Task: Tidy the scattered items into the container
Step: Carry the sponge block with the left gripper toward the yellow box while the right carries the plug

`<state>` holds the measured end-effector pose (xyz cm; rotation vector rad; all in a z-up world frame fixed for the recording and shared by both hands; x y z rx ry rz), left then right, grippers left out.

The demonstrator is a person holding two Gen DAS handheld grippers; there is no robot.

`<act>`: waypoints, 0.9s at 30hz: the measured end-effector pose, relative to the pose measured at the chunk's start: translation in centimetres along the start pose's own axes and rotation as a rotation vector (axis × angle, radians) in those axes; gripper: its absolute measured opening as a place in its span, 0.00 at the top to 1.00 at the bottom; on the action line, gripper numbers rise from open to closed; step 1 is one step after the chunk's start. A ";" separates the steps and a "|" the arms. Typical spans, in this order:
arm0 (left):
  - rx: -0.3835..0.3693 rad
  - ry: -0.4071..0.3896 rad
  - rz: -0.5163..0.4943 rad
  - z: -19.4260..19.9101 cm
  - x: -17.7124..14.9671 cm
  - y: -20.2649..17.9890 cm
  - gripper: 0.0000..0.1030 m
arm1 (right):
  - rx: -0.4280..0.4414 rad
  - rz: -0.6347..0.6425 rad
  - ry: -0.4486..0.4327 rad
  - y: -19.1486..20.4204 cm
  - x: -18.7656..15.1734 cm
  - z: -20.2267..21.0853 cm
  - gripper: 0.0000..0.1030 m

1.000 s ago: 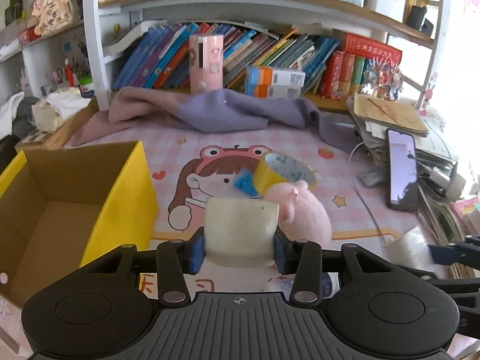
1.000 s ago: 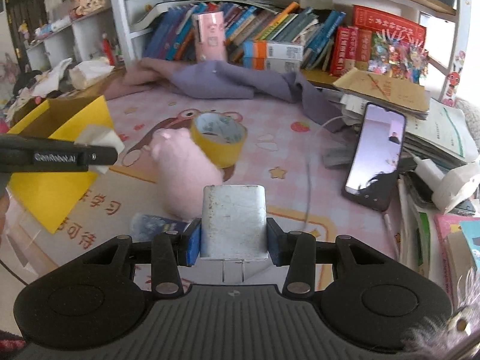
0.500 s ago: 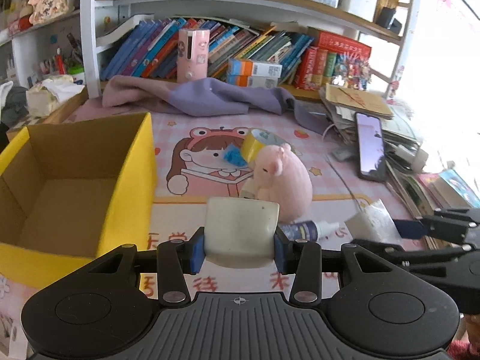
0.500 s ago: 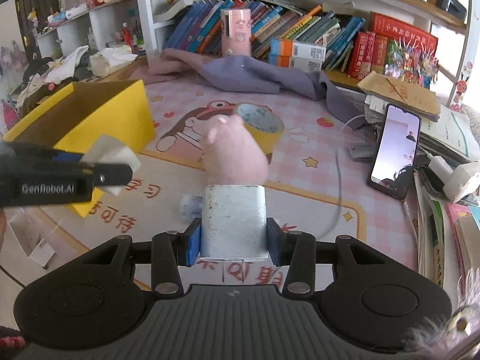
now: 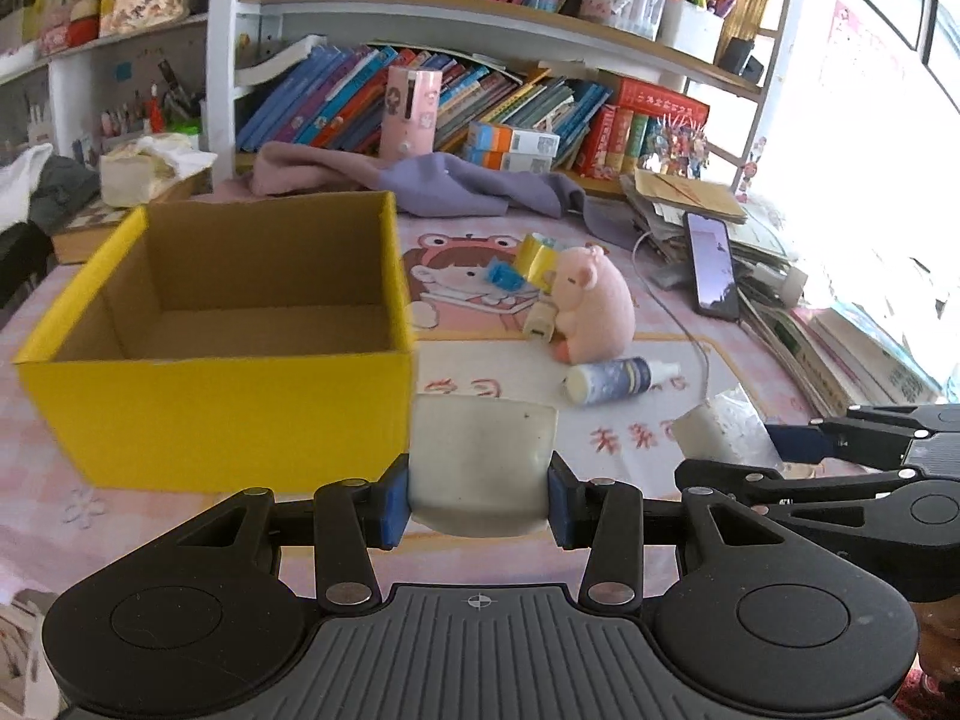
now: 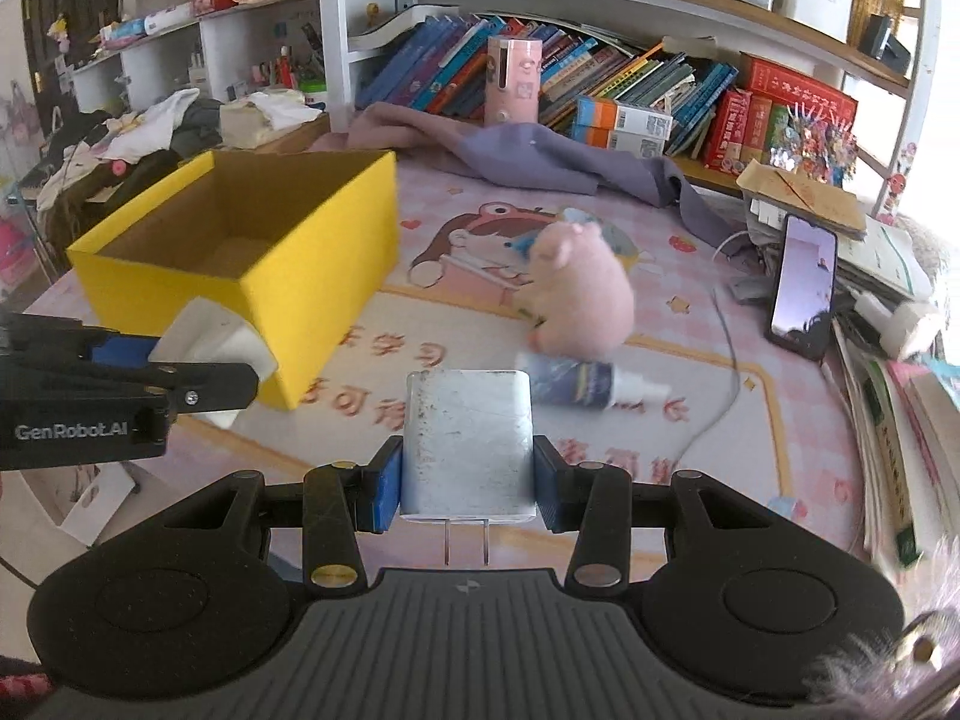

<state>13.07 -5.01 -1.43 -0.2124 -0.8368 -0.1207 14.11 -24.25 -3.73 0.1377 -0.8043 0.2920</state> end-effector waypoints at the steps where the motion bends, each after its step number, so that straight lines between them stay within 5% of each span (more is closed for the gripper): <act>1: -0.002 -0.001 -0.003 0.6 -0.3 0.5 0.59 | -0.002 -0.008 0.001 0.7 -0.4 0.3 0.60; 10: 0.025 0.006 -0.004 4.7 -3.2 4.6 0.59 | 0.013 -0.030 -0.006 7.0 -2.6 2.0 0.60; 27: 0.087 -0.020 0.096 7.9 -4.9 11.4 0.59 | 0.121 0.090 0.019 15.8 -1.8 1.1 0.60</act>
Point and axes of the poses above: each gripper's, at about its wrist camera, not at the fingertips, and z roughly against the way its jaws point, y to its left, x to its top, the point moved 4 cm from there along -z, roughly the way its jaws point, and after that the axes turned 1 degree about x, right-handed, at the moved point
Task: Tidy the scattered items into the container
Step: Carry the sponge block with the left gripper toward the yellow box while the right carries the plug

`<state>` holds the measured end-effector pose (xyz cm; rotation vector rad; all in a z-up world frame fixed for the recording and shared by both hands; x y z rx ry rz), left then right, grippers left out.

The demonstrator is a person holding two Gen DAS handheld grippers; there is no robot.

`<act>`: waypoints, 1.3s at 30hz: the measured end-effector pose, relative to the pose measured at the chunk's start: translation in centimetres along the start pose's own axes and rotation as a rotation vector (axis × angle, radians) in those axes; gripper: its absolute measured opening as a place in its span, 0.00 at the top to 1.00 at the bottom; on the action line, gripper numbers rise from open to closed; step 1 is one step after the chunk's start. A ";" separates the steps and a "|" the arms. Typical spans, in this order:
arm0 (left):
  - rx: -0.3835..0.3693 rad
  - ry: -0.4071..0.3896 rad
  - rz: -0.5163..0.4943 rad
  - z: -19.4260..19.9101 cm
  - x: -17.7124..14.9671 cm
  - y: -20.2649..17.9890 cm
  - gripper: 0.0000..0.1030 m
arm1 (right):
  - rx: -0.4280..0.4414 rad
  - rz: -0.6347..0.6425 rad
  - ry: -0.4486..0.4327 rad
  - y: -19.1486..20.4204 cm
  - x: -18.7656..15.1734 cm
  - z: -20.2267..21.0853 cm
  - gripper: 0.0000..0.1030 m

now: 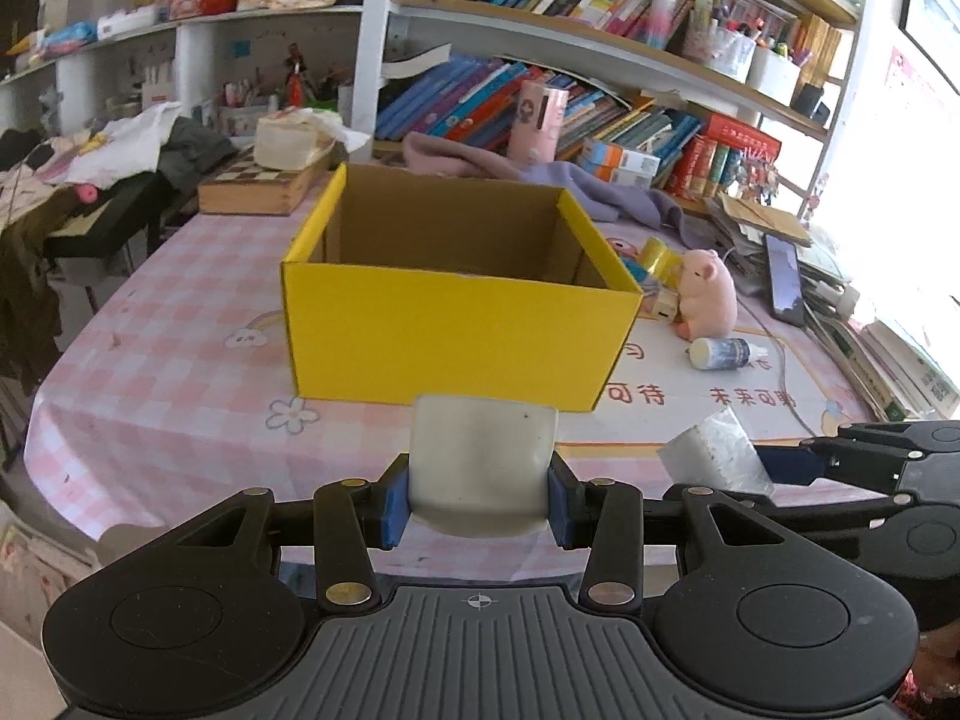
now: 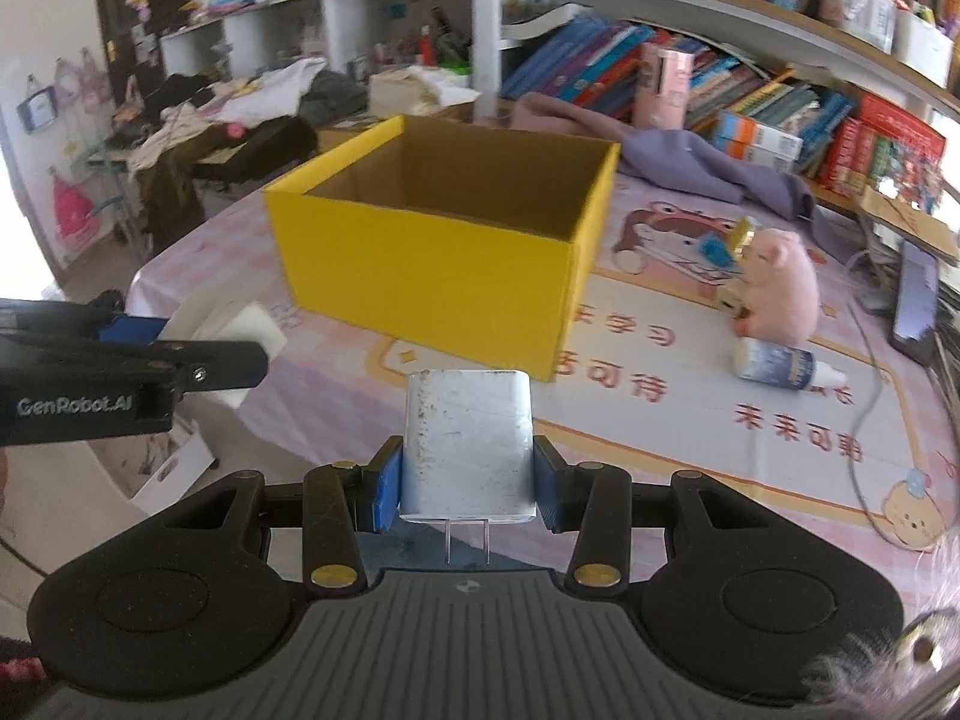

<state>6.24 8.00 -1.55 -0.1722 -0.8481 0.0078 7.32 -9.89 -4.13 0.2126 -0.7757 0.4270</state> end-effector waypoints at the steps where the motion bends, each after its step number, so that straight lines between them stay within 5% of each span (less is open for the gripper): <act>1: 0.000 -0.001 0.001 0.1 0.0 0.2 0.59 | 0.005 0.006 0.003 0.3 0.0 -0.1 0.60; 21: 0.099 -0.050 0.054 0.7 1.3 3.7 0.59 | 0.092 0.125 -0.010 4.2 3.1 -2.3 0.60; 33: 0.180 -0.168 0.002 -1.5 8.0 3.7 0.59 | 0.136 0.255 -0.199 3.3 10.2 -4.2 0.60; 39: 0.195 -0.175 -0.017 -3.8 10.7 3.0 0.59 | 0.126 0.240 -0.210 0.4 13.2 -6.2 0.60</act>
Point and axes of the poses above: each gripper's, at about its wrist camera, not at the fingertips, and z roughly against the way its jaws point, y to its left, x to its top, the point moved 4 cm from there along -z, roughly the way its jaws point, and after that the axes turned 1 degree about x, right-handed, at the moved point
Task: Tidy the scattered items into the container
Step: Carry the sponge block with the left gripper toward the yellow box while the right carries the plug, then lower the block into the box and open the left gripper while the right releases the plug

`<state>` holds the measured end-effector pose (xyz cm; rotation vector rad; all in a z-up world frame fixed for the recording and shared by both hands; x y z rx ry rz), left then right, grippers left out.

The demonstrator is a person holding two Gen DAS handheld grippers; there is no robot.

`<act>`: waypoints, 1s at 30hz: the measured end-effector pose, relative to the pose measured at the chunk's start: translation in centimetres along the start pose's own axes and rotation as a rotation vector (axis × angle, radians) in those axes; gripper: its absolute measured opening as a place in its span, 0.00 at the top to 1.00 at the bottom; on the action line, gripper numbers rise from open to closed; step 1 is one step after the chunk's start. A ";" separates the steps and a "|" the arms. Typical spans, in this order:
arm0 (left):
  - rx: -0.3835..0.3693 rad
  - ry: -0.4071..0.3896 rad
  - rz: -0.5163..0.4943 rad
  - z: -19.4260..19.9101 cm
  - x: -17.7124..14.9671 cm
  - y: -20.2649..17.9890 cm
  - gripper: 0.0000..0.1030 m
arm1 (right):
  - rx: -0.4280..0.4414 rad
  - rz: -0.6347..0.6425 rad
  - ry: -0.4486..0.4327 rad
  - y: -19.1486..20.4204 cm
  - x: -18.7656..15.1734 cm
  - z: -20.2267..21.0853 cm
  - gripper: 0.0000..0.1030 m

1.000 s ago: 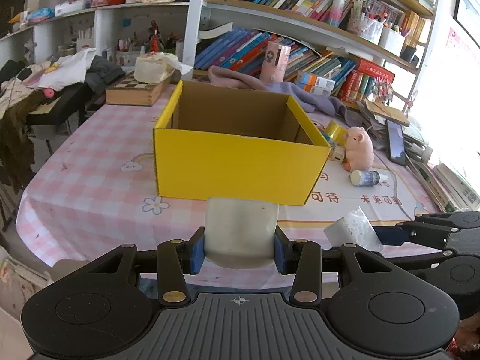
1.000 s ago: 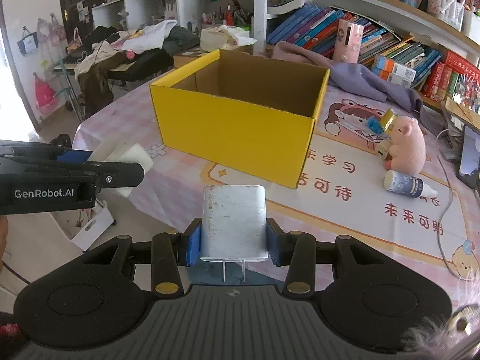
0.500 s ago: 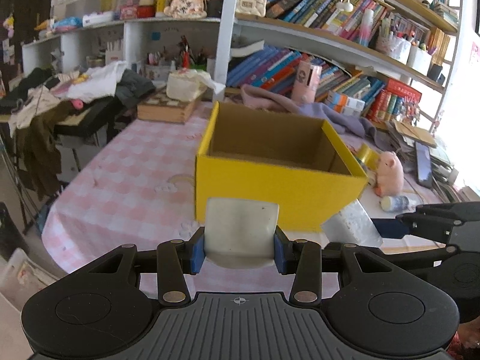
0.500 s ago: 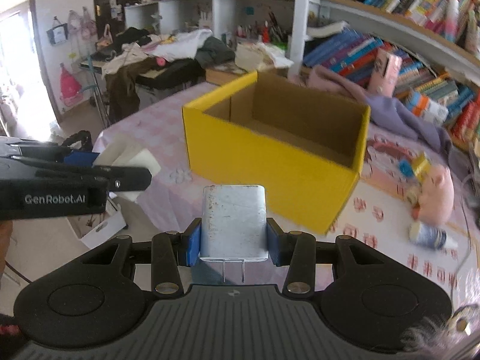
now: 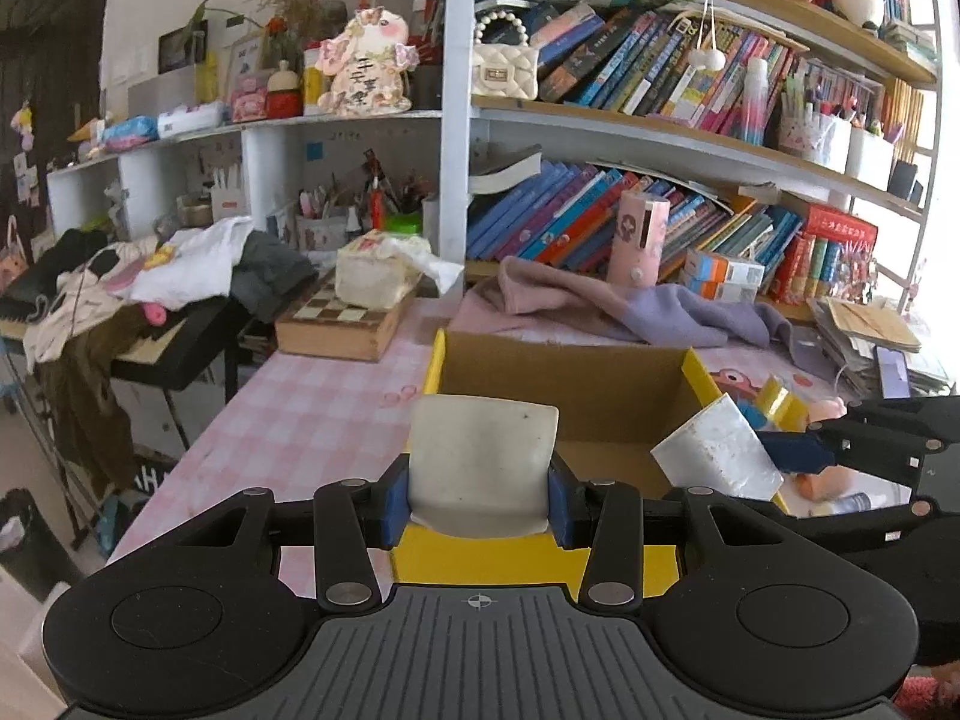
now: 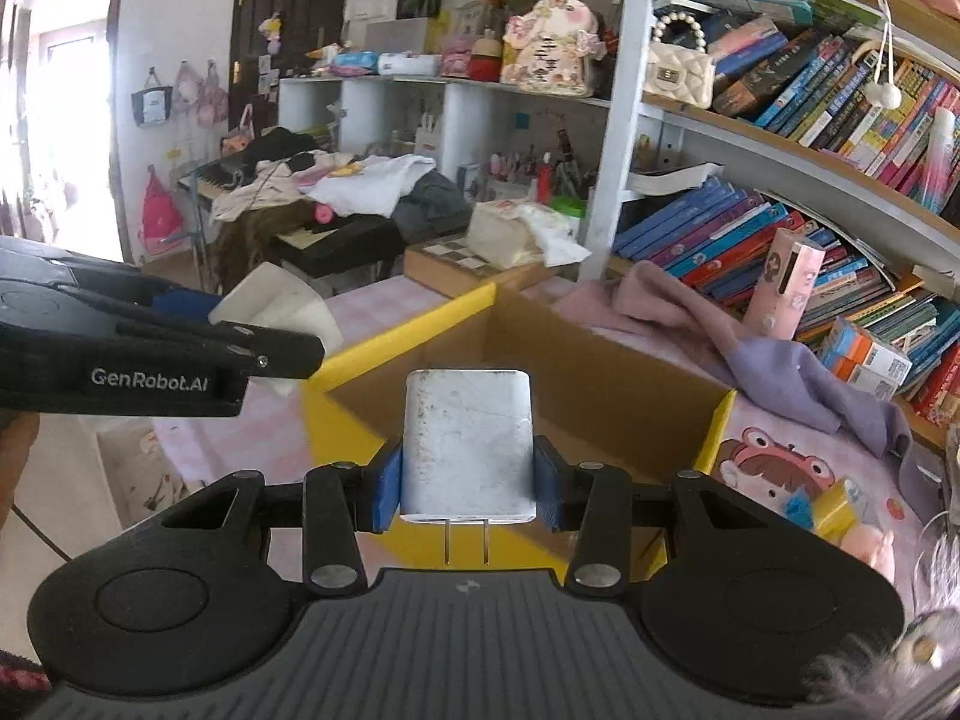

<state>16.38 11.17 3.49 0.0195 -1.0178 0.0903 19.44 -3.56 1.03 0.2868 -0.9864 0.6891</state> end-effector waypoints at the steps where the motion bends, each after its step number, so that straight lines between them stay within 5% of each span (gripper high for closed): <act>1: -0.002 0.005 -0.007 -0.6 0.3 -0.4 0.59 | -0.002 -0.007 0.001 -0.7 0.2 -0.4 0.60; 12: -0.026 0.145 -0.161 -10.1 2.3 -3.3 0.58 | 0.026 -0.018 0.141 -7.3 0.2 -8.1 0.60; 21: -0.025 0.391 -0.269 -20.7 2.6 -2.9 0.56 | 0.049 0.477 0.273 -8.7 1.3 -17.5 0.60; 30: -0.021 0.456 -0.488 -22.7 1.6 -5.2 0.53 | 0.146 0.610 0.415 -8.9 0.4 -21.9 0.60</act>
Point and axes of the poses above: each gripper's, at about its wrist camera, not at the fingertips, and z roughly against the way its jaws point, y to its left, x to its top, the point moved 4 cm from there along -z, roughly the way its jaws point, and after that the axes turned 1 degree about x, right-handed, at the moved point
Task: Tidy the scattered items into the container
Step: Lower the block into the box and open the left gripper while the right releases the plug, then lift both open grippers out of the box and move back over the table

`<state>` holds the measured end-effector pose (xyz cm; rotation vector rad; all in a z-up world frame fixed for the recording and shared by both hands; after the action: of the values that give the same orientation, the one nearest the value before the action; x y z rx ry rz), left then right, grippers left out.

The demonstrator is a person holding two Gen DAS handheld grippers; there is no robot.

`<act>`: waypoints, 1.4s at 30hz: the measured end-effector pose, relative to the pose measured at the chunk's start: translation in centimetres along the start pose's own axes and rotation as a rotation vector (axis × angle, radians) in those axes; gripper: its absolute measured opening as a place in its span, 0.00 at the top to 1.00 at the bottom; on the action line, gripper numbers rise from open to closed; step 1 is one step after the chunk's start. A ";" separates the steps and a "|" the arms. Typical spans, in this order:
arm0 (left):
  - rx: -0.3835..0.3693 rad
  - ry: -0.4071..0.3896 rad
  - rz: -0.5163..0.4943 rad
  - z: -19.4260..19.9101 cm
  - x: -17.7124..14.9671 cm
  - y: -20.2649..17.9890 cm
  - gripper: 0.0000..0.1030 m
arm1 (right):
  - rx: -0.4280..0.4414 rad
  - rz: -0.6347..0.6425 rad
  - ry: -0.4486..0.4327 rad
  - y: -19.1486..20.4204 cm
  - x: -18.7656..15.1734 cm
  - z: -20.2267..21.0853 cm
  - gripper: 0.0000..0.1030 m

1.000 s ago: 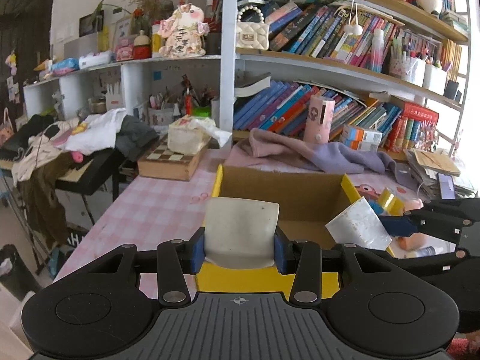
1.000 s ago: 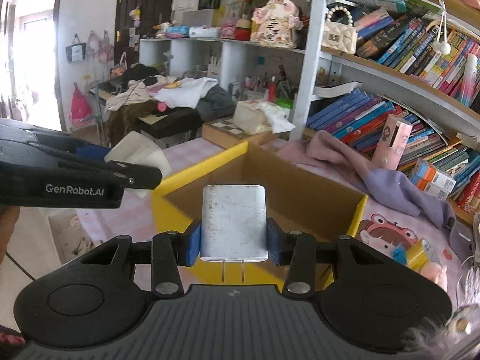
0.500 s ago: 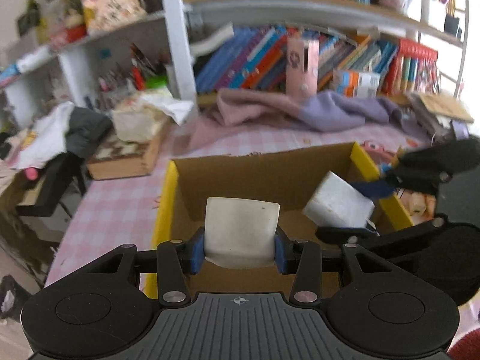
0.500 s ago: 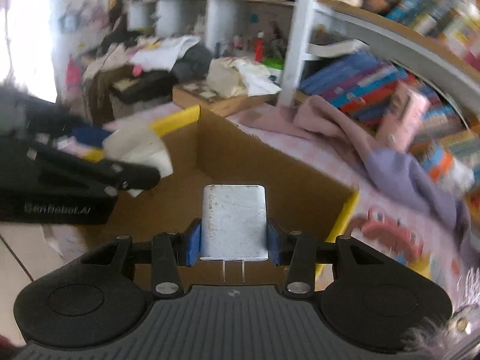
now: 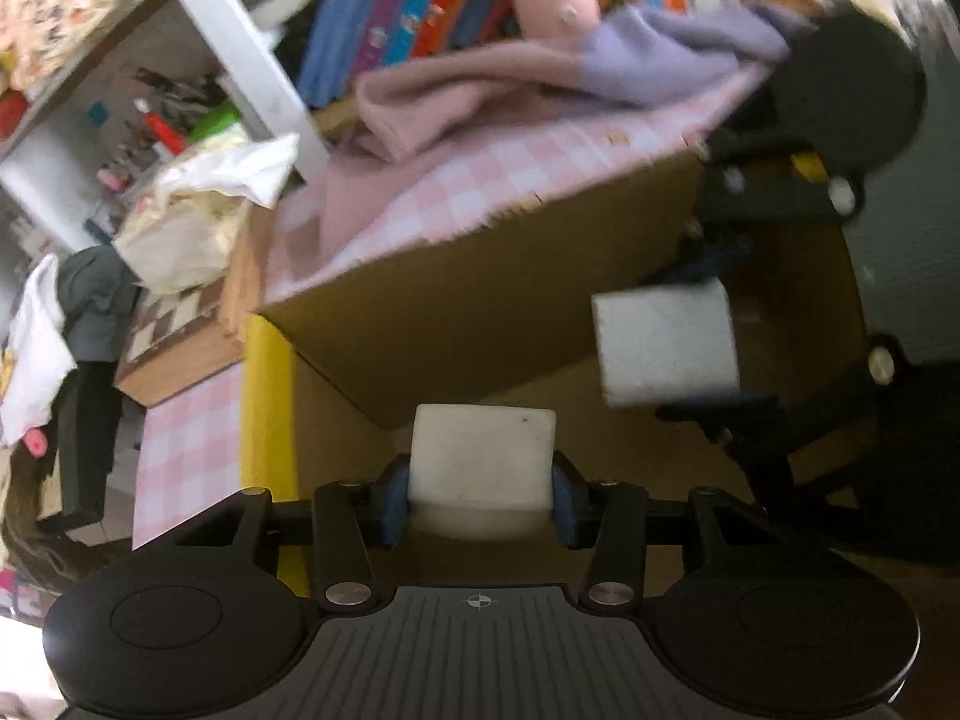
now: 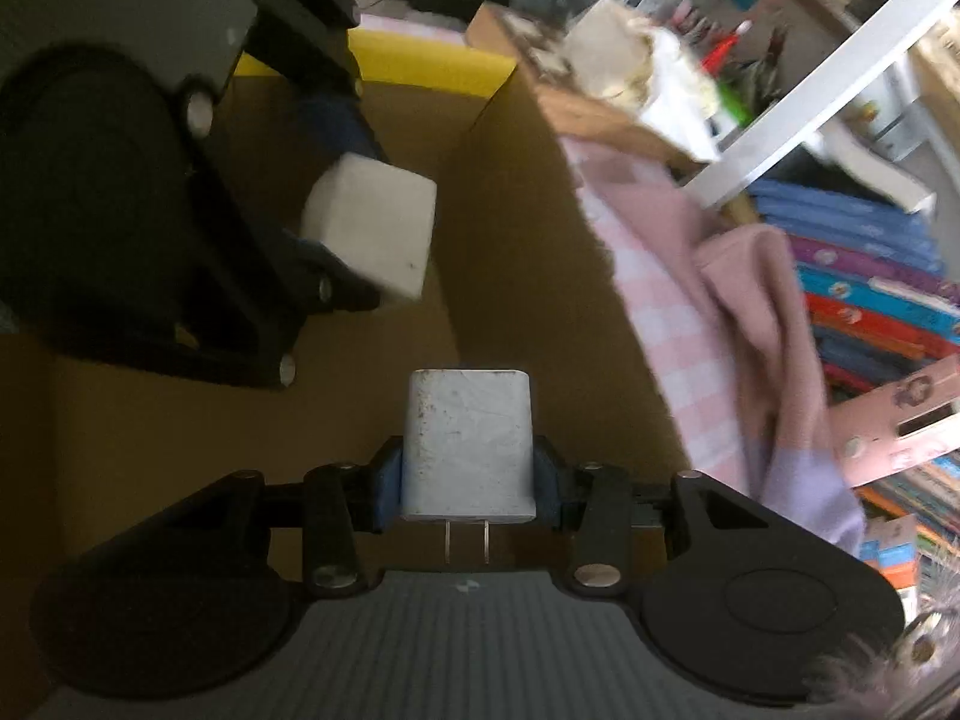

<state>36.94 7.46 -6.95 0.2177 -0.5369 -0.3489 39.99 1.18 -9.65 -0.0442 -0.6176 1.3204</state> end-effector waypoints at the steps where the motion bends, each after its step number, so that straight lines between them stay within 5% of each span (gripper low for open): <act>1: -0.021 0.011 0.004 -0.1 -0.1 -0.1 0.53 | 0.001 0.008 0.000 0.1 0.0 -0.1 0.60; 5: -0.048 0.022 0.014 -0.2 0.3 -0.1 0.52 | 0.005 0.012 0.019 0.1 -0.1 -0.3 0.60; 8: -0.069 -0.006 0.017 0.4 0.3 -0.2 0.43 | -0.019 -0.010 -0.005 -0.1 0.0 0.1 0.45; 12: 0.036 -0.091 0.023 2.2 0.1 0.0 0.20 | -0.051 -0.046 -0.025 0.1 -0.3 1.0 0.42; 21: 0.115 -0.312 0.130 9.6 -1.7 1.4 0.09 | -0.171 -0.242 -0.168 -0.4 0.2 7.1 0.39; 31: 0.152 -0.448 0.219 17.1 -6.0 2.0 0.04 | -0.335 -0.527 -0.379 2.3 -1.7 16.8 0.31; 42: 0.140 -0.513 0.336 22.5 -11.8 1.6 0.01 | -0.406 -0.708 -0.502 7.7 -4.8 24.6 0.23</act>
<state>15.90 10.93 6.95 0.1683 -1.0904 -0.0332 21.68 -8.75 6.28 0.1677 -1.1928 0.4968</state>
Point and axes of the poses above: each gripper's, at about its wrist camera, not at the fingertips, and z roughly against the way its jaws point, y to its left, x to its top, the point moved 4 cm from there along -z, roughly the way its jaws point, and after that the axes turned 1 degree about x, right-handed, at the moved point
